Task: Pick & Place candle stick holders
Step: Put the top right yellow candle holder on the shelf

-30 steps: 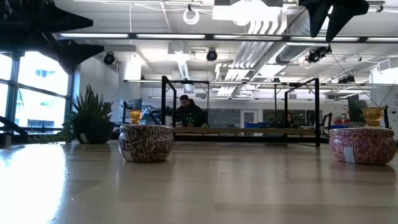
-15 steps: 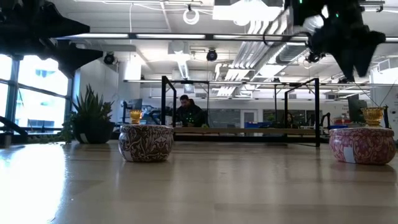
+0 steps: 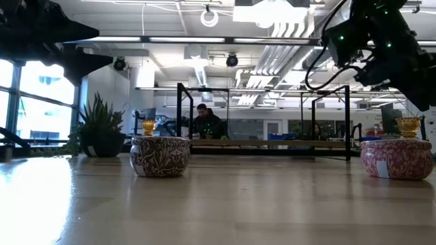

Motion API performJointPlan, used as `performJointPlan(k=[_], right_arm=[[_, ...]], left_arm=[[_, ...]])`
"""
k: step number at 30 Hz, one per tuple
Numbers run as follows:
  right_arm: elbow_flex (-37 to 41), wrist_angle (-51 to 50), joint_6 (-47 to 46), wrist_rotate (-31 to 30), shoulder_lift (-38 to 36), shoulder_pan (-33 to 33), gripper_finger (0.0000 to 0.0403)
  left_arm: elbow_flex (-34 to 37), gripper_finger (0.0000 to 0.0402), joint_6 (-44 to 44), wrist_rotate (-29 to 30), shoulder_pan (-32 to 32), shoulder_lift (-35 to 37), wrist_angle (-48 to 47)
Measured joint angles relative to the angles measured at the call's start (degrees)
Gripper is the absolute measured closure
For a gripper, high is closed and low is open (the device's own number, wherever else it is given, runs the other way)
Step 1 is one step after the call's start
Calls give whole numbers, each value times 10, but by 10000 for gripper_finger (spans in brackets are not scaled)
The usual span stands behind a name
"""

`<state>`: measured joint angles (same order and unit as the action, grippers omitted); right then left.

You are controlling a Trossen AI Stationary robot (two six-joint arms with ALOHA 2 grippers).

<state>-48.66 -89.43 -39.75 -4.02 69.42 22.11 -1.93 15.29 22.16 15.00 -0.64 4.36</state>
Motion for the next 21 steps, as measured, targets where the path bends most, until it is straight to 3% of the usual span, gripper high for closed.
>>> performJointPlan(k=[8, 21], right_arm=[[0, 88, 38, -11, 0, 0, 156], [0, 122, 40, -3, 0, 0, 156]], left_arm=[[0, 80, 0, 20, 0, 0, 0], [0, 80, 0, 16, 0, 0, -16]])
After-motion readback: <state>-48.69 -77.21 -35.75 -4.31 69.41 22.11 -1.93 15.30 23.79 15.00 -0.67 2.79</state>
